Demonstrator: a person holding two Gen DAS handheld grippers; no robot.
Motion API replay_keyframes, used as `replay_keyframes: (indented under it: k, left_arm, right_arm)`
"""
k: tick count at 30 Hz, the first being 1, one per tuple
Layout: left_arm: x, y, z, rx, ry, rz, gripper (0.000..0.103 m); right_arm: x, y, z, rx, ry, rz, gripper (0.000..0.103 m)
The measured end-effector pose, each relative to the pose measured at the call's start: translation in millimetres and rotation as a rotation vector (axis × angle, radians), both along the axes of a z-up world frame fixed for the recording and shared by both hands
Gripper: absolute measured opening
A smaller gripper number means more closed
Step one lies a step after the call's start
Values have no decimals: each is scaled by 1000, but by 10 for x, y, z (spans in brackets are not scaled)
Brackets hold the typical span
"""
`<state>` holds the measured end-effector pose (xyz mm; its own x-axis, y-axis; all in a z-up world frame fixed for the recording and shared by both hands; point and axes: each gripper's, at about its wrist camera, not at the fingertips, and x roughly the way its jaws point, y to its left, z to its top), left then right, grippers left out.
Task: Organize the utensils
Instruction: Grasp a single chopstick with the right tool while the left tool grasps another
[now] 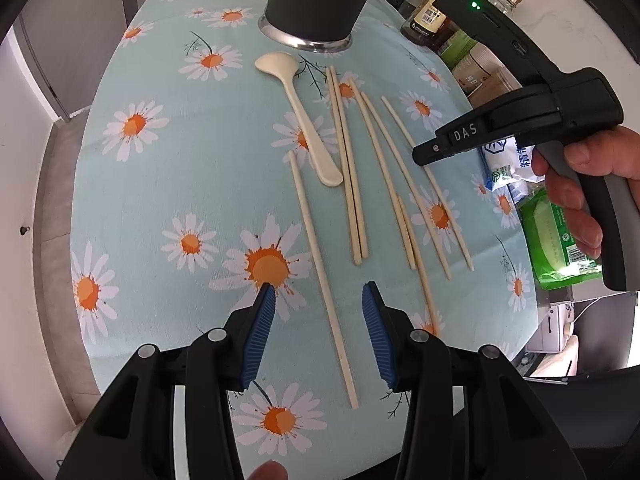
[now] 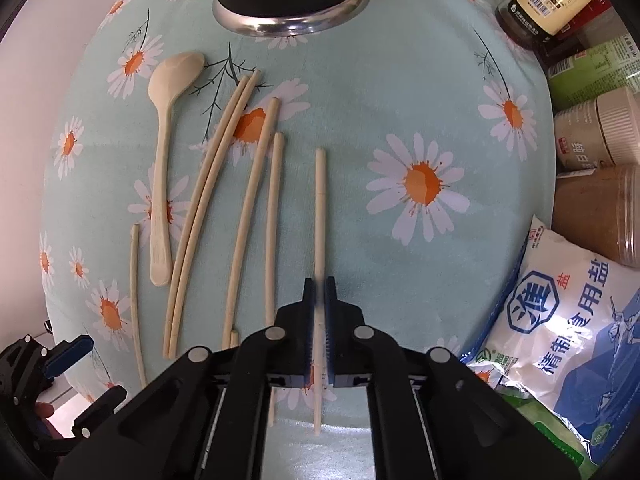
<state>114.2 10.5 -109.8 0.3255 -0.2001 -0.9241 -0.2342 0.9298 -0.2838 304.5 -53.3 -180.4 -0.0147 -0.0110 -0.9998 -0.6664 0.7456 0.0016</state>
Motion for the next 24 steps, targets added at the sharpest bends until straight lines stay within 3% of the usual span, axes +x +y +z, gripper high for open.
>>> replay_keyframes:
  k: [9, 11, 17, 24]
  left_arm:
    - [120, -111, -84, 22, 67, 3, 43]
    - [156, -138, -112, 31, 90, 11, 32]
    - [286, -226, -207, 80, 163, 35, 21]
    - [372, -266, -247, 152, 201, 87, 4]
  right_arm:
    - [-33, -249, 230, 135, 31, -26, 5]
    - [-74, -331, 337, 175, 21, -21, 5]
    - [-193, -535, 602, 285, 4, 16, 5]
    - [-174, -613, 635, 363, 35, 58, 5]
